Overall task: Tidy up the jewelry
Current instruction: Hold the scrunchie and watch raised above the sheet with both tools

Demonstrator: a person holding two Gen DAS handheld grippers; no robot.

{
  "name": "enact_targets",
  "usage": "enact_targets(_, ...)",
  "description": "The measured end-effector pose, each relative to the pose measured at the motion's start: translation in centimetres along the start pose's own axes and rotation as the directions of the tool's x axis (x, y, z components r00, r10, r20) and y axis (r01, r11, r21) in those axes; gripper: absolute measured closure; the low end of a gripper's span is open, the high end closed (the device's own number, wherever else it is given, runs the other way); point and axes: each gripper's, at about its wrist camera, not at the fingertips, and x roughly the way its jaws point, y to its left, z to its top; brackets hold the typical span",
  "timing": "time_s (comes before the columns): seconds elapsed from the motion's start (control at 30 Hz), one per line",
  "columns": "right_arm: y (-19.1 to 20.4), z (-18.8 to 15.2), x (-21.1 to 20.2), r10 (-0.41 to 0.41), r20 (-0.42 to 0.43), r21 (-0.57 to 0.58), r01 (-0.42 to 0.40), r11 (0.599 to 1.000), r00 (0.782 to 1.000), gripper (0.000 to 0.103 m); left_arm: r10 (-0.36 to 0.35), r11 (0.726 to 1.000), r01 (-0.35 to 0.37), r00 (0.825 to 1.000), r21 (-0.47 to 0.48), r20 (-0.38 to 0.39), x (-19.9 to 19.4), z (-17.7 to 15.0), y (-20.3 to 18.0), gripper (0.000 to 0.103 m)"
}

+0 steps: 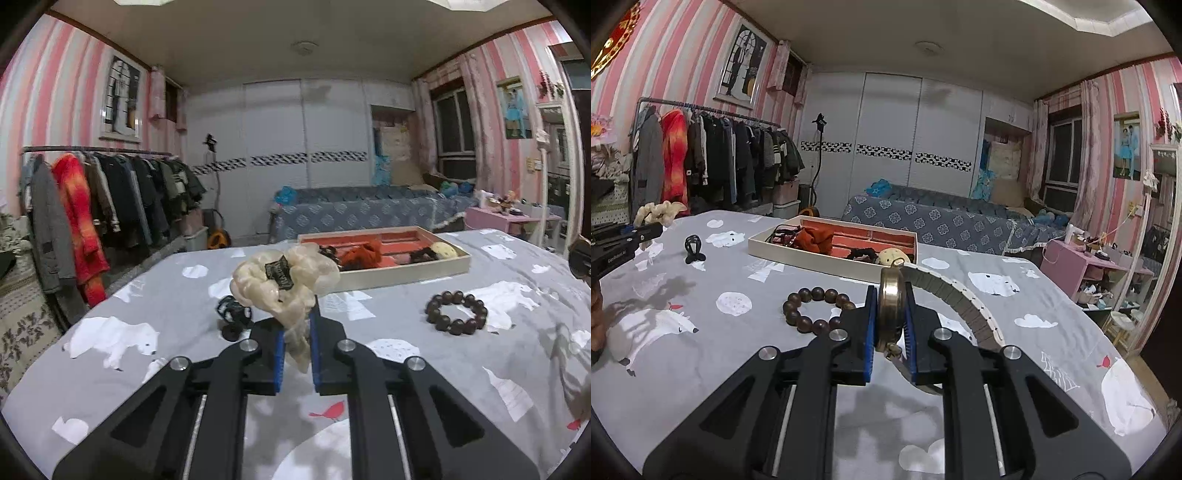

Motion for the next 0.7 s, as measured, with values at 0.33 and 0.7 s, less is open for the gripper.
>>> enact_targets(0.33, -0.6, 0.0, 0.3, 0.013, -0.013, 0.034, -0.013, 0.999, 1.0, 0.089, -0.013, 0.999, 0.012, 1.0, -0.049, -0.02, 0.5, -0.1, 0.9, 0.092)
enact_targets(0.7, -0.3, 0.0, 0.4, 0.017, -0.011, 0.021, -0.017, 1.0, 1.0, 0.088, -0.011, 0.998, 0.01, 1.0, -0.06, -0.02, 0.3, -0.1, 1.0, 0.091)
